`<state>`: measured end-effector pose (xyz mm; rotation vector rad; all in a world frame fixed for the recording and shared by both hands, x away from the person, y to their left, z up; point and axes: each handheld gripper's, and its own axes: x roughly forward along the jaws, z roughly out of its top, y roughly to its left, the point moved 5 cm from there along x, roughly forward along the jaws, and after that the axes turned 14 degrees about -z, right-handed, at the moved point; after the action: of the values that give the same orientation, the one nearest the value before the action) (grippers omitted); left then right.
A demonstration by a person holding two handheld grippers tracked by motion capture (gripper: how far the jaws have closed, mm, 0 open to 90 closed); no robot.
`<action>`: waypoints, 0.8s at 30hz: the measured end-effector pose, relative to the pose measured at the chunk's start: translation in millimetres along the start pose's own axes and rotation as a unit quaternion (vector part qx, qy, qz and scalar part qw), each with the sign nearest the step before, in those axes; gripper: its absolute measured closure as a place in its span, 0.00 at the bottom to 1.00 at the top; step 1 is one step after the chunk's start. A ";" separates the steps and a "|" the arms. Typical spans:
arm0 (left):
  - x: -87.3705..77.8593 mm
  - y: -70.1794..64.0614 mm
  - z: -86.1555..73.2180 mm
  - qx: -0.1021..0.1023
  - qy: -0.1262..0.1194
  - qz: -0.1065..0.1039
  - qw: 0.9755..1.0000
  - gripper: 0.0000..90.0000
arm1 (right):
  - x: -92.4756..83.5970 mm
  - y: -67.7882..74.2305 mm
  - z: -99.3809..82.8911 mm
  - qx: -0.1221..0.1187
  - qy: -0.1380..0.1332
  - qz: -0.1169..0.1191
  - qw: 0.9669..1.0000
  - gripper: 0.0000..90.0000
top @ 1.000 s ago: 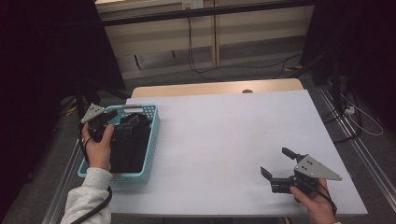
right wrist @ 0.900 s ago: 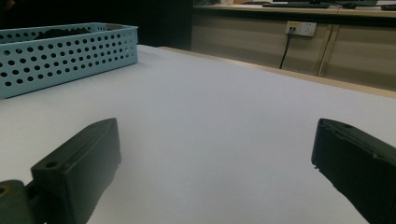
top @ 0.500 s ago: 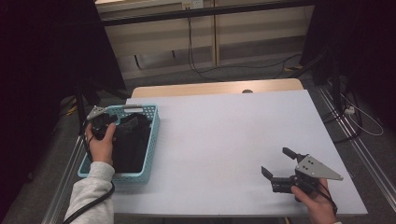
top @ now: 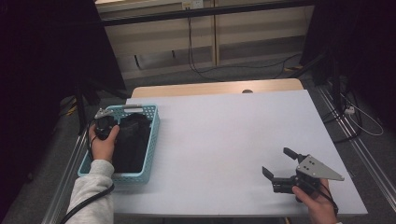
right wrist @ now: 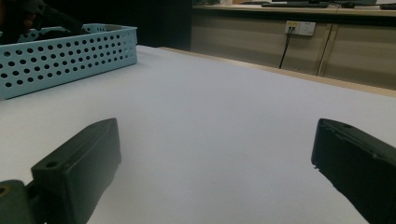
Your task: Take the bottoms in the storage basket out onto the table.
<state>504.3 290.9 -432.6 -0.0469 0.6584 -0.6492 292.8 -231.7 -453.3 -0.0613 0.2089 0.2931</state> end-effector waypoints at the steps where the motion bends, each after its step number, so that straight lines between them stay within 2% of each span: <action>1: 0.3 1.5 -1.8 -0.002 0.005 0.003 1.000 0.04 | -0.1 0.0 0.0 0.000 0.000 0.000 1.000 0.01; 6: 2.8 5.1 -7.6 0.001 0.019 0.006 1.000 0.04 | -0.1 0.7 0.1 -0.002 0.001 0.001 1.000 0.01; 8: 6.6 6.6 -11.6 0.000 0.034 0.008 0.999 0.05 | 0.1 1.3 0.3 -0.003 0.000 0.002 1.000 0.01; 14: 12.0 6.4 -13.6 -0.005 0.050 0.009 0.999 0.04 | -0.1 2.0 0.2 -0.004 0.001 0.004 1.000 0.01; 16: 14.1 6.7 -16.0 -0.008 0.066 0.004 0.998 0.04 | -0.5 1.1 0.1 -0.003 0.001 0.002 1.000 0.01; 18: 17.3 8.3 -19.7 -0.020 0.086 0.012 0.996 0.04 | -0.5 0.9 0.1 -0.003 0.001 0.002 1.000 0.01; 19: 19.9 8.3 -22.5 -0.021 0.094 0.005 0.995 0.04 | -0.6 0.9 0.3 -0.003 0.000 0.003 1.000 0.01; 20: 20.7 9.4 -23.8 -0.015 0.098 0.010 0.995 0.05 | -0.6 1.2 0.3 -0.003 0.000 0.004 1.000 0.01; 22: 21.6 10.7 -25.2 -0.016 0.101 0.017 0.995 0.05 | -0.7 1.5 0.4 -0.004 0.000 0.004 1.000 0.01; 23: 23.4 12.5 -28.0 -0.033 0.101 0.016 0.994 0.04 | -0.4 2.0 0.4 -0.004 -0.001 0.005 1.000 0.01; 24: 23.4 12.5 -28.0 -0.033 0.101 0.016 0.994 0.05 | -0.4 2.0 0.4 -0.004 -0.001 0.005 1.000 0.01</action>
<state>509.0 292.0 -470.9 -0.0314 0.8750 -0.6056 291.9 -229.9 -452.8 -0.0675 0.2068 0.3049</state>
